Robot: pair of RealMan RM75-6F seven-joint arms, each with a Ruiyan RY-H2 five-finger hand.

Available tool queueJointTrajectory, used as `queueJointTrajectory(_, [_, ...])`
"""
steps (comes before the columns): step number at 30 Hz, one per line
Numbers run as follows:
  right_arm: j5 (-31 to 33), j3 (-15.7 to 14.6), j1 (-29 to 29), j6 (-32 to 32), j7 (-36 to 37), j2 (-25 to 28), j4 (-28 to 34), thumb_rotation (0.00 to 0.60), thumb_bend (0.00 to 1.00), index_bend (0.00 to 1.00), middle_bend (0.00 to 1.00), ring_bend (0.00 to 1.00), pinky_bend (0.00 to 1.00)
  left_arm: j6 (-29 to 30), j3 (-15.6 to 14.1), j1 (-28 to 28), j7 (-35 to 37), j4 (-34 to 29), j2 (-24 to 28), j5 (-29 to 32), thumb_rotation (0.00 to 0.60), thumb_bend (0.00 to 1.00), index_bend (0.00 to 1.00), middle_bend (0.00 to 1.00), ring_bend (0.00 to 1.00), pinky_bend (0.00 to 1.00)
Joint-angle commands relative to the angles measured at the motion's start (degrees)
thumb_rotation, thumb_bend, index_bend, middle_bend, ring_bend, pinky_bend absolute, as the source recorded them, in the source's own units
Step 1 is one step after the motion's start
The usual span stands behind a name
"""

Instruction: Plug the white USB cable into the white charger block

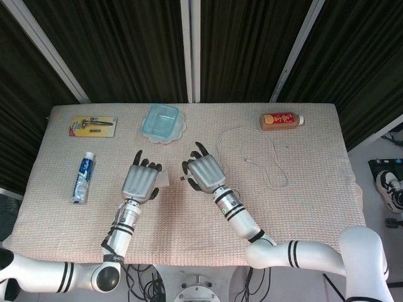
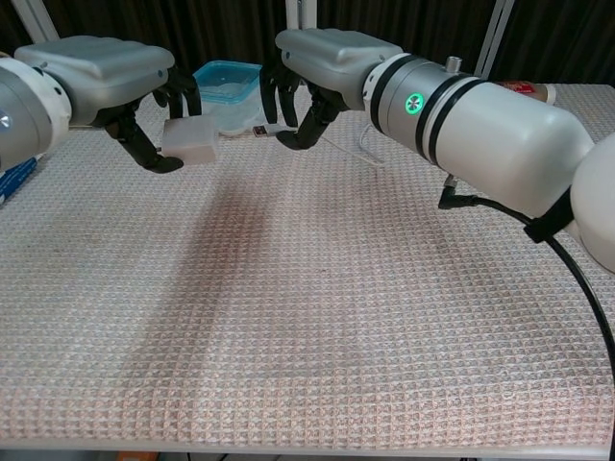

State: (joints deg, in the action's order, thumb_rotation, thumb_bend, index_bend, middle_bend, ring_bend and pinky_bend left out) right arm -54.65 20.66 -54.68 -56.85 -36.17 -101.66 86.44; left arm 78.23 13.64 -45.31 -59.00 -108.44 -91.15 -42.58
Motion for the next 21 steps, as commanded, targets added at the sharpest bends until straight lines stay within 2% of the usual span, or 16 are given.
queueJointTrajectory(1, [2.1, 0.9, -1.3, -1.6, -1.6, -1.6, -0.5, 0.600, 0.39, 0.64, 0.54, 0.24, 0.00, 0.8, 0.5, -0.8, -0.8, 0.1, -0.8, 0.6, 0.587, 0.28, 0.47, 0.46, 0.24, 0.07])
queueJointTrajectory(9, [6.2, 1.4, -2.8, -1.9, -2.3, -2.4, -1.5, 0.600, 0.39, 0.64, 0.54, 0.24, 0.00, 2.5, 1.5, -2.6, -2.1, 0.3, -2.6, 1.9, 0.586, 0.27, 0.47, 0.47, 0.26, 0.07])
queueJointTrajectory(21, [8.3, 1.4, -4.0, -2.2, -1.3, -2.5, -2.0, 0.600, 0.39, 0.64, 0.54, 0.24, 0.00, 4.8, 1.7, -4.7, -4.3, 1.6, -5.0, 2.8, 0.586, 0.27, 0.48, 0.48, 0.26, 0.07])
